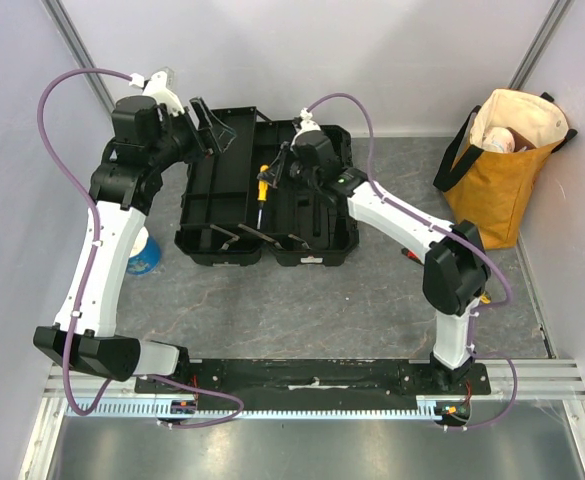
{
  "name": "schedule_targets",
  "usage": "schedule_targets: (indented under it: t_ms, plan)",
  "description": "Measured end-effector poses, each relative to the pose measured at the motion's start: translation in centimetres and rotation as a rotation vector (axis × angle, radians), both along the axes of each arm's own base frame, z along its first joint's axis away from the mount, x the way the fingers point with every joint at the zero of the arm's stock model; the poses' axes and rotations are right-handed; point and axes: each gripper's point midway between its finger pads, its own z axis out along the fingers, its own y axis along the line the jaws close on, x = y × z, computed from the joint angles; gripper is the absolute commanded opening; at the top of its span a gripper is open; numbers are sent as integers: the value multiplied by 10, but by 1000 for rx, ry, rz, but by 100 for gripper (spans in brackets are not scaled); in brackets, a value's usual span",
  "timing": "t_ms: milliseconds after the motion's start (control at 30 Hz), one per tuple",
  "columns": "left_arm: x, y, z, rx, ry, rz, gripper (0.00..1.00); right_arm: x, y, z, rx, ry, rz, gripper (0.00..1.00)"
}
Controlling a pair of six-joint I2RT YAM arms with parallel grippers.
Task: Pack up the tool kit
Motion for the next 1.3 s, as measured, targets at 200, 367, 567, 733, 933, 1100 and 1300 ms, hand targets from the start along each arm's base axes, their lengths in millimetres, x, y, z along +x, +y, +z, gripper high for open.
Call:
schedule_targets:
  t_ms: [200, 367, 567, 733, 933, 1100, 1300]
  plan:
    - [-1, 2, -8, 6, 27, 5, 77, 0, 23, -8, -50, -34, -3, 16]
    - [-1, 5, -9, 6, 32, 11, 77, 3, 18, -32, -134, -21, -43, 24]
    - [-1, 6, -9, 5, 33, 10, 77, 10, 7, -39, -202, -20, -92, 44]
    - [0, 7, -8, 4, 32, 10, 77, 16, -5, -38, -249, -30, -138, 47]
    - [4, 2, -10, -1, 39, -10, 78, 23, -49, -28, -287, -10, -225, 49]
    - [5, -8, -12, -3, 33, -82, 77, 30, -169, -17, -276, 48, -464, 57]
    - [3, -23, -2, -10, -29, -195, 78, 0, -305, -90, -343, 259, -787, 65]
